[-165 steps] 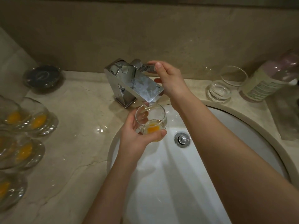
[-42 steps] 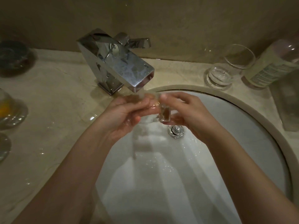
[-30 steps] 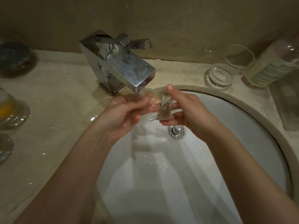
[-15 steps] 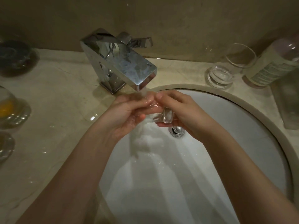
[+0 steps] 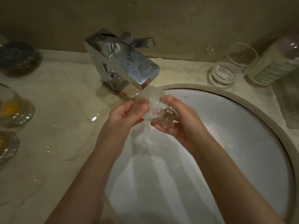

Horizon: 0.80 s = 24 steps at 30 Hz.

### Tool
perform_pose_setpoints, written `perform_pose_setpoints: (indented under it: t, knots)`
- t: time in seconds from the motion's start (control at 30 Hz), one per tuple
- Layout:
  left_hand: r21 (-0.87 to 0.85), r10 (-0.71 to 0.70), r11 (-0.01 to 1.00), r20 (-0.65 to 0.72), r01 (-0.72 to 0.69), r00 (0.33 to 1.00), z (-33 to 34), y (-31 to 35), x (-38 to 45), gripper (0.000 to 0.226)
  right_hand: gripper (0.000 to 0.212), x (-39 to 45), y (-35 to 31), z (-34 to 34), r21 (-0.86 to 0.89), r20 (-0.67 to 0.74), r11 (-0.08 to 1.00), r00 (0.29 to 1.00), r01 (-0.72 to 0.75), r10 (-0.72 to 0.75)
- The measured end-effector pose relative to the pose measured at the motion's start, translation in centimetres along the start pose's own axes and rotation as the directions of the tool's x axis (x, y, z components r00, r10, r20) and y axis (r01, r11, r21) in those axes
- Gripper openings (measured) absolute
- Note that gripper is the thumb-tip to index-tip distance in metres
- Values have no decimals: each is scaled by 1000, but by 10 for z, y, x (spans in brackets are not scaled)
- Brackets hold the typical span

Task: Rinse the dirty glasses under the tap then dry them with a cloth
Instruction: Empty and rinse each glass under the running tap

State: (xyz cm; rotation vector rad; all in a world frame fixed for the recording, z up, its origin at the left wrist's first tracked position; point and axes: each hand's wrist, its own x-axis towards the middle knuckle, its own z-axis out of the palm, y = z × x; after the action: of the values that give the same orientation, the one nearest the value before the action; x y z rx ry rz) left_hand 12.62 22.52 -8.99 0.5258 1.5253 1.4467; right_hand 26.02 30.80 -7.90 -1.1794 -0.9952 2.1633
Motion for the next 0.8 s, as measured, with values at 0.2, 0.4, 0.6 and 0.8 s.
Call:
perform_pose_setpoints:
  t: [0.2, 0.4, 0.6, 0.8]
  knots:
    - [-274, -41, 961, -59, 24, 997, 19, -2, -7, 56, 28, -1, 19, 6, 9, 0, 1000, 1000, -21, 21]
    - [9, 69, 998, -92, -69, 993, 23, 4, -4, 31, 43, -6, 26, 10, -438, 115, 835, 942, 334, -316]
    - [-183, 94, 976, -144, -120, 985, 27, -16, 4, 37, 40, -3, 26, 18, -172, 170, 964, 970, 202, -173]
    - [-126, 159, 973, -250, -194, 955, 35, -17, 9, 34, 41, -7, 35, 24, -494, 149, 776, 918, 392, -369]
